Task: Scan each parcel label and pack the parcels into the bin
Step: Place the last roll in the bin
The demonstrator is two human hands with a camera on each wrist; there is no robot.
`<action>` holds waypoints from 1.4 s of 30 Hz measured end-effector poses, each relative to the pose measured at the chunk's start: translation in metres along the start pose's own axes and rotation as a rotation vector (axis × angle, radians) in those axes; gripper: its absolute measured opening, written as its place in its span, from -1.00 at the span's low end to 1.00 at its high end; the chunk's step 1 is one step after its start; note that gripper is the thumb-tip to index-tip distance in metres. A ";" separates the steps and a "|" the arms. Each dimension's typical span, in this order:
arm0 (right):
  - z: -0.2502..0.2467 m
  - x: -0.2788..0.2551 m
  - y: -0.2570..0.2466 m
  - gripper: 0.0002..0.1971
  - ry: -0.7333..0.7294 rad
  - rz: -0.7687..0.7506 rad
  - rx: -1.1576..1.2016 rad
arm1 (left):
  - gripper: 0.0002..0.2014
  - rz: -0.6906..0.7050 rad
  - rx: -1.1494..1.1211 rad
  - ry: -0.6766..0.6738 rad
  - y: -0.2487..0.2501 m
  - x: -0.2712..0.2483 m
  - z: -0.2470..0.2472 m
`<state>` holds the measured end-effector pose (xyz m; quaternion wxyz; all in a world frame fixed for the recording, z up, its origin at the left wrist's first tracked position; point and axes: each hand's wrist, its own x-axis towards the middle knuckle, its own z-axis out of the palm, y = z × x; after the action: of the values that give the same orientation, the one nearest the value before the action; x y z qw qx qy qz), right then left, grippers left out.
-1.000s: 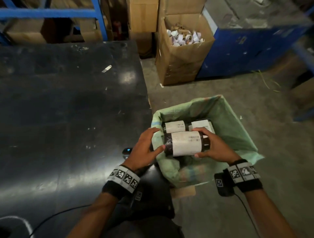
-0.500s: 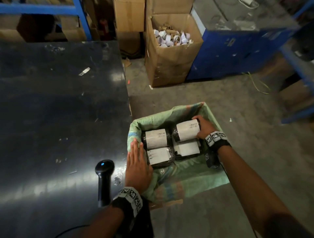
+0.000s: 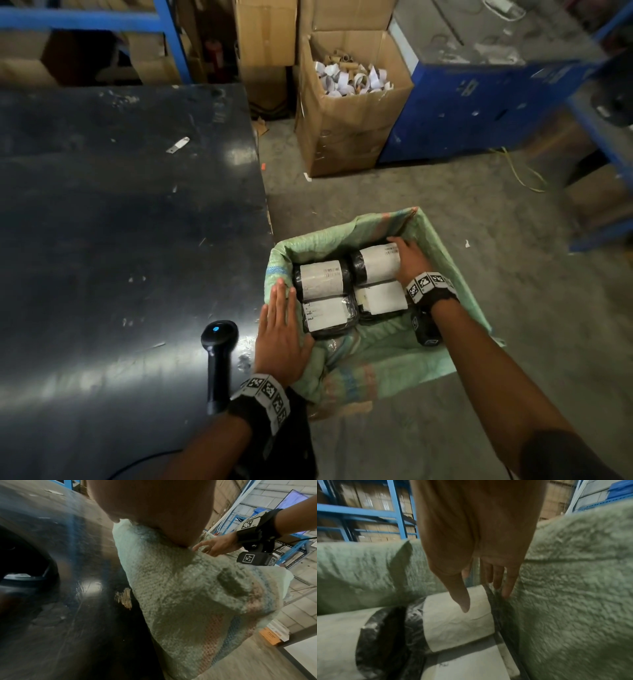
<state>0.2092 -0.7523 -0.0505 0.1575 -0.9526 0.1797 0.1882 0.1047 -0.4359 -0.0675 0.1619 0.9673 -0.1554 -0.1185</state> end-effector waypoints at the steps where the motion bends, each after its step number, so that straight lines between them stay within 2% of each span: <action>1: -0.003 -0.004 -0.004 -0.15 0.007 -0.001 0.005 | -0.12 0.002 0.001 -0.011 -0.001 0.000 -0.002; 5: -0.012 -0.026 -0.027 -0.14 0.045 -0.032 0.039 | -0.08 0.051 0.017 -0.121 -0.011 0.000 -0.019; 7: -0.016 -0.044 -0.045 -0.20 0.076 -0.061 0.032 | -0.08 0.083 -0.040 -0.116 -0.022 -0.002 -0.032; 11: -0.013 -0.093 -0.104 -0.33 0.222 -0.199 0.076 | -0.20 0.100 -0.183 0.046 -0.059 -0.016 -0.063; 14: 0.008 -0.137 -0.160 -0.37 0.287 -0.354 0.217 | -0.30 0.034 -0.206 0.205 -0.110 -0.035 -0.081; 16: 0.031 -0.164 -0.197 -0.40 0.267 -0.430 0.328 | -0.33 -0.059 -0.198 0.272 -0.151 -0.051 -0.083; 18: 0.060 -0.188 -0.232 -0.40 0.194 -0.450 0.412 | -0.33 -0.165 -0.185 0.283 -0.192 -0.070 -0.080; 20: 0.093 -0.204 -0.260 -0.39 0.102 -0.383 0.451 | -0.32 -0.245 -0.170 0.254 -0.232 -0.089 -0.069; 22: 0.127 -0.213 -0.279 -0.35 0.007 -0.251 0.458 | -0.31 -0.319 -0.156 0.201 -0.266 -0.108 -0.053; 25: 0.168 -0.220 -0.294 -0.29 -0.121 -0.061 0.502 | -0.28 -0.388 -0.147 0.153 -0.303 -0.136 -0.027; 28: 0.194 -0.222 -0.299 -0.31 -0.173 0.044 0.667 | -0.29 -0.439 -0.136 0.086 -0.327 -0.159 -0.002; 34: 0.223 -0.213 -0.304 -0.46 -0.178 0.173 1.140 | -0.36 -0.377 -0.043 0.076 -0.346 -0.182 0.023; 42: 0.230 -0.187 -0.313 -0.56 -0.198 0.298 1.145 | -0.34 -0.410 -0.026 0.055 -0.345 -0.177 0.027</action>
<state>0.1037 -0.3379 -0.1022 0.6337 -0.6587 0.3688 0.1692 0.0237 -0.0733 -0.1814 0.1508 0.9794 0.0508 -0.1247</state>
